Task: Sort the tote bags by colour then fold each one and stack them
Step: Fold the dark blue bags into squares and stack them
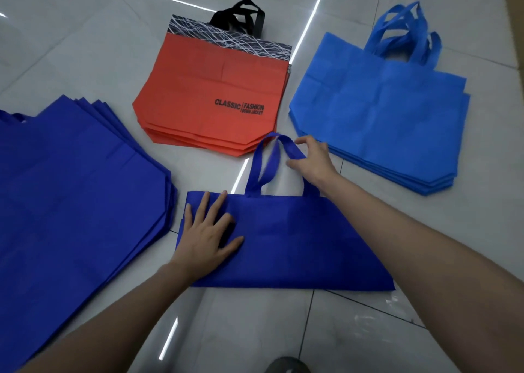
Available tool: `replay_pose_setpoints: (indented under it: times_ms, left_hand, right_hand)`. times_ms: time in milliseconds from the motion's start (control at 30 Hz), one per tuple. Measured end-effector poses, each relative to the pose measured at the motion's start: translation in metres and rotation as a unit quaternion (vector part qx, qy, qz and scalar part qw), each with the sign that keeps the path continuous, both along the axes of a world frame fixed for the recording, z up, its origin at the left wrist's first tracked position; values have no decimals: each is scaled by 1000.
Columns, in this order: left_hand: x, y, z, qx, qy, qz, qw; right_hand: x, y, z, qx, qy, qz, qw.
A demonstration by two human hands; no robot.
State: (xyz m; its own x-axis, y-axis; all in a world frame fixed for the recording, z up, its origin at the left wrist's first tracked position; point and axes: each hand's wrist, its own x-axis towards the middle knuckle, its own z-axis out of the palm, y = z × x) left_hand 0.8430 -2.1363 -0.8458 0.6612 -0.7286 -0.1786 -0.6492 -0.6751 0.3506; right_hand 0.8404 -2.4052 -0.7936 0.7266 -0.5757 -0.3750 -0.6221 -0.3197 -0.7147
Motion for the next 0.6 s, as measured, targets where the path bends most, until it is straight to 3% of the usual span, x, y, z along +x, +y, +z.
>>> replay_pose_setpoints:
  times_ms: [167, 200, 300, 367, 433, 500, 600]
  left_hand:
    - [5, -6, 1, 73, 26, -1, 997]
    - [5, -6, 1, 76, 29, 2, 997]
    - [5, -5, 2, 95, 33, -6, 995]
    - [4, -4, 2, 114, 34, -18, 993]
    - [3, -5, 4, 127, 37, -25, 991]
    - [4, -5, 6, 137, 33, -30, 990]
    - [2, -5, 10, 146, 31, -27, 988]
  right_hand:
    - [-2, 12, -6, 135, 33, -103, 985]
    - [-2, 11, -5, 110, 61, -80, 989]
    - [-12, 9, -2, -94, 202, 22, 975]
    - [-23, 8, -5, -168, 214, 39, 962]
    - [-32, 5, -8, -123, 140, 14, 982]
    - [-39, 7, 0, 22, 4, -51, 998]
    - [-52, 16, 29, 85, -172, -84, 978]
